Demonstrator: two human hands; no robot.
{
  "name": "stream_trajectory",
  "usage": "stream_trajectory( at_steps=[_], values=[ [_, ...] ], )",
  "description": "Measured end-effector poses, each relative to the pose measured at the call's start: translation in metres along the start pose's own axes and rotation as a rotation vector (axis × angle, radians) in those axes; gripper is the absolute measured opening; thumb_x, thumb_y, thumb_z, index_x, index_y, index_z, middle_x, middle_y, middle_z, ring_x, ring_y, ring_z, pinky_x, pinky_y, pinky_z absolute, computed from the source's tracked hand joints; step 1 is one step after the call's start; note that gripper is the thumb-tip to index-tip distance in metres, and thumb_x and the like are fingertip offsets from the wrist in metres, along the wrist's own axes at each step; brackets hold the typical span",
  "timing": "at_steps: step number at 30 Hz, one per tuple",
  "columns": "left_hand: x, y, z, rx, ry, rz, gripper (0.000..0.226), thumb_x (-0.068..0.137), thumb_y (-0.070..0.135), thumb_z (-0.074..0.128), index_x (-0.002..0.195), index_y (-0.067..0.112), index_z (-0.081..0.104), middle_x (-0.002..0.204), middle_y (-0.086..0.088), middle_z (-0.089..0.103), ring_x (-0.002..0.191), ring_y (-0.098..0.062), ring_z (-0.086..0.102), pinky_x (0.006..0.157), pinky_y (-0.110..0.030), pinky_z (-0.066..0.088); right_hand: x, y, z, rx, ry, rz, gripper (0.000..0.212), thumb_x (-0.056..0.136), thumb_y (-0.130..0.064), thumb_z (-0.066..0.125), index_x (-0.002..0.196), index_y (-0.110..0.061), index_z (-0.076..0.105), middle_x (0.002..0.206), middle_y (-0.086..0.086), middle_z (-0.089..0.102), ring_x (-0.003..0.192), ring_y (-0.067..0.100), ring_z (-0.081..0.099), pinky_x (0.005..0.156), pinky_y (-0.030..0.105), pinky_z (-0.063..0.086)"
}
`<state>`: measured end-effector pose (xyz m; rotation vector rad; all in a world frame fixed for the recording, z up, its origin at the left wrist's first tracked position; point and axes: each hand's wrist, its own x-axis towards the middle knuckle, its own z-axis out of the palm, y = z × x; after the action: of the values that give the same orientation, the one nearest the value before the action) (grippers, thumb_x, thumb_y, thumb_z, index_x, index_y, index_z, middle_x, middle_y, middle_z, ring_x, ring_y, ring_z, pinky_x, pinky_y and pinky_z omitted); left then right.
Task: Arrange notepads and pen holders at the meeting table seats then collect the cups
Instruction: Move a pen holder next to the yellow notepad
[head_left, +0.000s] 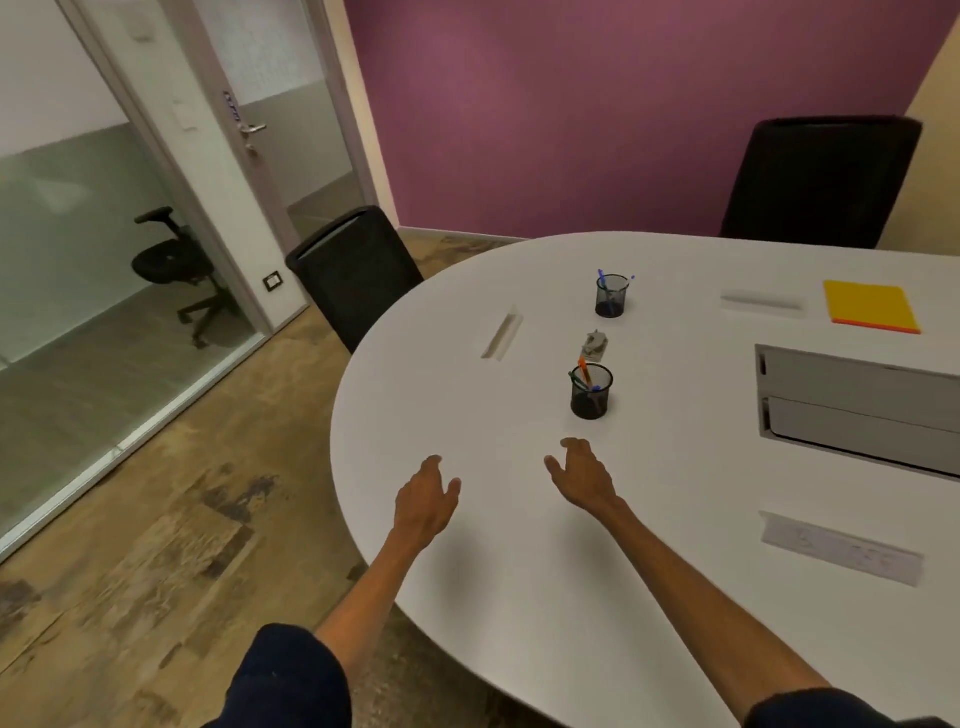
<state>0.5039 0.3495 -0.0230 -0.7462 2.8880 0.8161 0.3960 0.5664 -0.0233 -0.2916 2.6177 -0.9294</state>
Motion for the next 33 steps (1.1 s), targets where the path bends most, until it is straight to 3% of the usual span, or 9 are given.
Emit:
stream_trajectory(
  at_steps=[4,8,16,24,29,33],
  values=[
    [0.034,0.011,0.016,0.063,-0.066,0.042,0.048,0.099,0.032,0.045,0.141,0.010,0.035,0.118,-0.013,0.066,0.109,-0.031,0.062,0.091,-0.039,0.047,0.022,0.013,-0.007,-0.006,-0.005,0.071,0.054,0.101,-0.034,0.046,0.146,-0.007,0.033,0.151,0.009,0.035,0.131,0.032,0.046,0.111,0.042,0.036],
    [0.070,0.025,0.038,0.130,-0.171,0.138,0.049,0.098,0.028,0.046,0.141,0.009,0.031,0.116,-0.011,0.066,0.106,-0.030,0.064,0.089,-0.037,0.047,0.055,0.022,-0.024,-0.022,0.004,0.131,0.057,0.101,-0.031,0.046,0.149,-0.007,0.029,0.154,0.010,0.033,0.137,0.030,0.041,0.113,0.039,0.033],
    [0.192,0.062,0.058,0.095,-0.348,0.234,0.056,0.097,0.028,0.051,0.145,0.010,0.029,0.137,-0.011,0.054,0.125,-0.028,0.053,0.102,-0.037,0.042,0.127,0.033,-0.064,-0.004,0.055,0.306,0.072,0.094,-0.031,0.059,0.152,-0.011,0.021,0.150,0.014,0.040,0.136,0.031,0.043,0.112,0.043,0.035],
    [0.279,0.115,0.088,-0.032,-0.488,0.263,0.067,0.092,0.029,0.064,0.147,0.010,0.030,0.145,-0.014,0.046,0.132,-0.029,0.047,0.109,-0.040,0.039,0.183,0.054,-0.073,-0.003,0.050,0.382,0.071,0.087,-0.024,0.070,0.146,-0.017,0.031,0.138,0.008,0.054,0.122,0.027,0.054,0.102,0.039,0.043],
    [0.306,0.132,0.111,-0.125,-0.573,0.307,0.070,0.088,0.006,0.064,0.148,0.015,0.029,0.144,-0.014,0.043,0.126,-0.029,0.049,0.107,-0.042,0.042,0.215,0.054,-0.051,0.049,0.104,0.381,0.085,0.081,-0.022,0.077,0.149,-0.017,0.026,0.146,0.008,0.041,0.119,0.027,0.057,0.100,0.042,0.047],
    [0.320,0.141,0.126,-0.194,-0.587,0.301,0.076,0.085,0.005,0.070,0.149,0.015,0.028,0.147,-0.014,0.042,0.129,-0.030,0.049,0.108,-0.042,0.043,0.234,0.055,-0.037,0.039,0.141,0.367,0.100,0.072,-0.025,0.085,0.150,-0.012,0.023,0.149,0.011,0.033,0.126,0.029,0.051,0.101,0.045,0.048]
  ],
)
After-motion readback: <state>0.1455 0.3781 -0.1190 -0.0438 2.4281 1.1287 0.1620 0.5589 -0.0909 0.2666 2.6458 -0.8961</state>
